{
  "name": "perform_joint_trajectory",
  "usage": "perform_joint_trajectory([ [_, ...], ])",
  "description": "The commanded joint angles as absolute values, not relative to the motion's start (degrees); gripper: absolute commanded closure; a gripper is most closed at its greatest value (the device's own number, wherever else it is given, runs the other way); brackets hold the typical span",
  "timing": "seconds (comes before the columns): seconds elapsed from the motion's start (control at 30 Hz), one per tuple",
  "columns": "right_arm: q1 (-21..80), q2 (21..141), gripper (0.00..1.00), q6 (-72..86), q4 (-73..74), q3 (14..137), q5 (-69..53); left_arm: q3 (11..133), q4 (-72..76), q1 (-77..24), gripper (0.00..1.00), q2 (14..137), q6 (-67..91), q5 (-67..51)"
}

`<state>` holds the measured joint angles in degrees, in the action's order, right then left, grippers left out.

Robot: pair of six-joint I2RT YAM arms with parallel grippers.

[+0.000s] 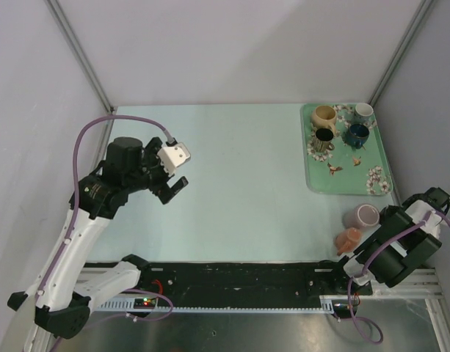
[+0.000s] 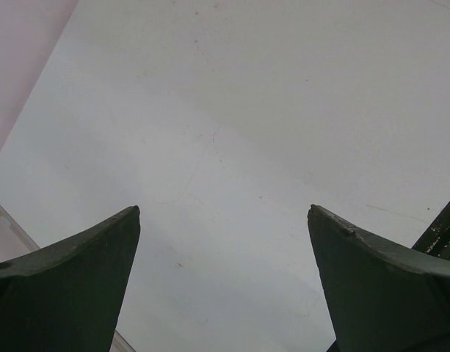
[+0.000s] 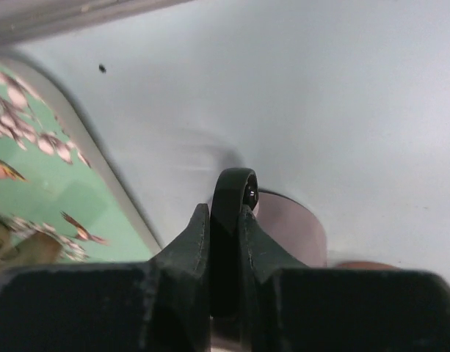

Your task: Turn the mug right side up

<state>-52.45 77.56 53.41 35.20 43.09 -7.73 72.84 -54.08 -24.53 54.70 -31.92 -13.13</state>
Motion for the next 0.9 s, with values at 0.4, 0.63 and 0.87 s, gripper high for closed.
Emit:
perform_joint_trajectory([
  [0.4,-38.0,71.4,1.00,29.5,32.3,41.9,-23.3,70.9,-51.9,-24.8,0.00,53.5,-31.6,-14.6],
  [0.63,-19.2,67.3,1.00,28.2,27.0,42.9,-28.0,70.0,-51.7,-24.8,0.00,54.2,-27.6,-17.7],
  [0.87,1.0,69.4,1.00,31.2,18.3,48.9,-30.2,68.8,-50.7,-24.7,0.00,54.4,-21.5,-23.4],
])
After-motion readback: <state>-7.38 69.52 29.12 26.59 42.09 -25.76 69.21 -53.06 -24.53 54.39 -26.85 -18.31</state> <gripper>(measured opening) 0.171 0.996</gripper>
